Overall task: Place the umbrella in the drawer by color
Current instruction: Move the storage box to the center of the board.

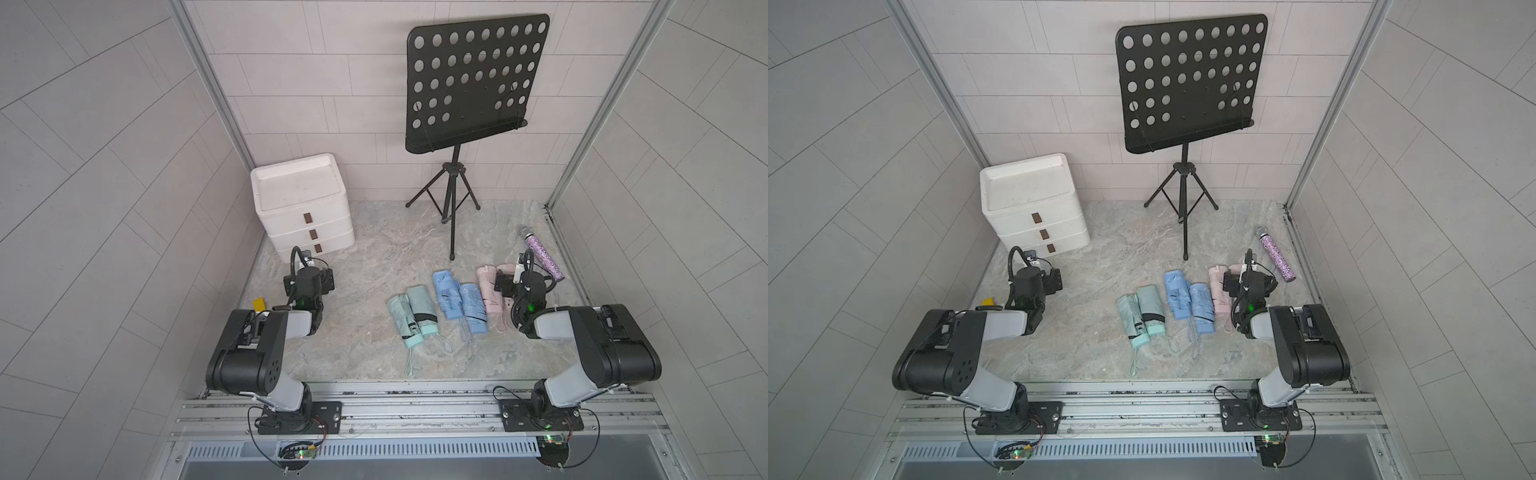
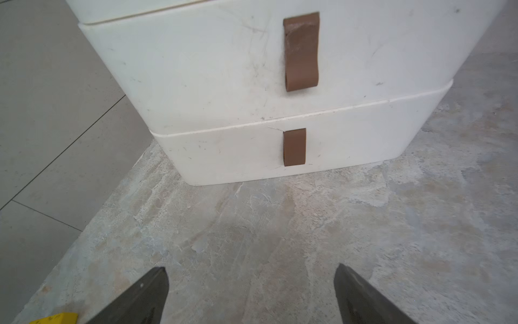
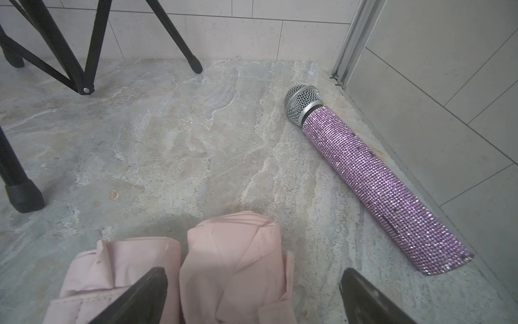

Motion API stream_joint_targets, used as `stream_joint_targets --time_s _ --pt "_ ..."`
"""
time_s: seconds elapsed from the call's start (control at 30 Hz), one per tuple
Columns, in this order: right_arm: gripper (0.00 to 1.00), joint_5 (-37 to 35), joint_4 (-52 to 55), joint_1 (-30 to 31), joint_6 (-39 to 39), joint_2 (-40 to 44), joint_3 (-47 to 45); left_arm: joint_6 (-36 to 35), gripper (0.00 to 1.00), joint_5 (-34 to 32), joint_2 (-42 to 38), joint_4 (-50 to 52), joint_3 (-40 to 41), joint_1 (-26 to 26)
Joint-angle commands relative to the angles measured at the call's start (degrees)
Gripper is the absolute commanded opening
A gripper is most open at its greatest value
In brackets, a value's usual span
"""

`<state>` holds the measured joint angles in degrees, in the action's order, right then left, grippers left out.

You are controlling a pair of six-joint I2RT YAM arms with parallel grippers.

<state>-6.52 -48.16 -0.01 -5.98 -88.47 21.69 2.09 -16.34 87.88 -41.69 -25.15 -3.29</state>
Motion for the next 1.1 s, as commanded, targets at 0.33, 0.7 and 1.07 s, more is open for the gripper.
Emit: stream_joint_targets --time_s 0.33,0.7,1.07 --pt "1.0 -0.73 0.2 0.19 0.96 0.5 0.85 0.9 1.0 -0.41 -0.16 -1.11 -0.08 -0.08" --pt "1.0 -0.76 0.11 0.21 0.99 0.49 0.89 0.9 1.0 -0.36 -0.16 -1.11 -0.07 -0.06" --pt "1.0 -5.89 4.27 1.09 0.39 2.74 2.72 0.58 1.0 0.23 -3.4 0.24 0.52 -0.07"
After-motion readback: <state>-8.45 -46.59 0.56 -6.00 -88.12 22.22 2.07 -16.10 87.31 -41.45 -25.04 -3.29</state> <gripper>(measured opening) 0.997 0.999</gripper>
